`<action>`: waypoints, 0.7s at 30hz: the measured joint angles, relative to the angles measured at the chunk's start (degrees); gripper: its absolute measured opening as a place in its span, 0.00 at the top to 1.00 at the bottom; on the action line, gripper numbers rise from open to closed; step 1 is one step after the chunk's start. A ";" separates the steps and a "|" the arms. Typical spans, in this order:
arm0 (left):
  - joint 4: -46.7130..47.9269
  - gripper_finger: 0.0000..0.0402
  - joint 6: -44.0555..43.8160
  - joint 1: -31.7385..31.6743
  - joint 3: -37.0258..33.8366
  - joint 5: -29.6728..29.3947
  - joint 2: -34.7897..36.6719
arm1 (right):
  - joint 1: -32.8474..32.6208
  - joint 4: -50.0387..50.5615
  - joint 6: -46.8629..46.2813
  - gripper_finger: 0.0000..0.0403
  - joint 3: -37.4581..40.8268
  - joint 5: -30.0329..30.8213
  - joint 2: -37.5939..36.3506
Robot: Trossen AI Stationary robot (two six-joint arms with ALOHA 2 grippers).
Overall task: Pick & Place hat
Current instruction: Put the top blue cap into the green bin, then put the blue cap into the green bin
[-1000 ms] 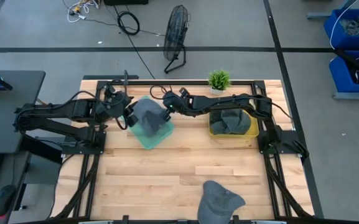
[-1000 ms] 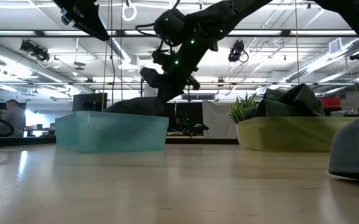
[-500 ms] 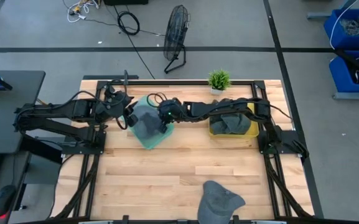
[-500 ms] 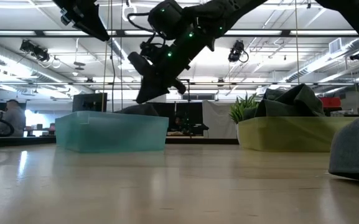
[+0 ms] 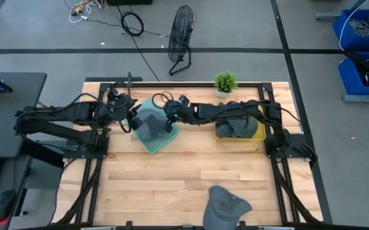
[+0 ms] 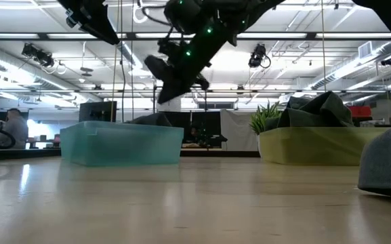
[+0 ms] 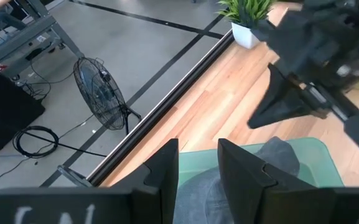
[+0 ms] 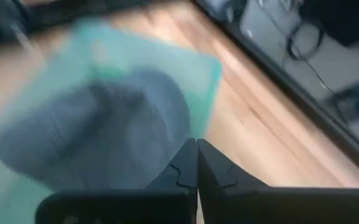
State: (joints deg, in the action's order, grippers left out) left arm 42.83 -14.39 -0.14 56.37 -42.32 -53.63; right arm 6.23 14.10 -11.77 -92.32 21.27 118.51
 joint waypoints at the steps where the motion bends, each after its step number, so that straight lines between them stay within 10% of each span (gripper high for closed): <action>1: 0.00 0.71 0.02 0.00 0.00 -0.01 0.00 | 0.02 2.46 -0.88 1.00 0.02 0.15 -0.08; 21: 0.42 0.71 0.02 0.00 -0.01 0.01 0.00 | -0.28 5.55 3.87 1.00 0.14 -15.29 2.33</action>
State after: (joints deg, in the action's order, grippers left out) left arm 43.25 -14.37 -0.14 56.37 -42.30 -53.63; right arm 5.96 19.65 -7.90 -92.18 5.98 120.84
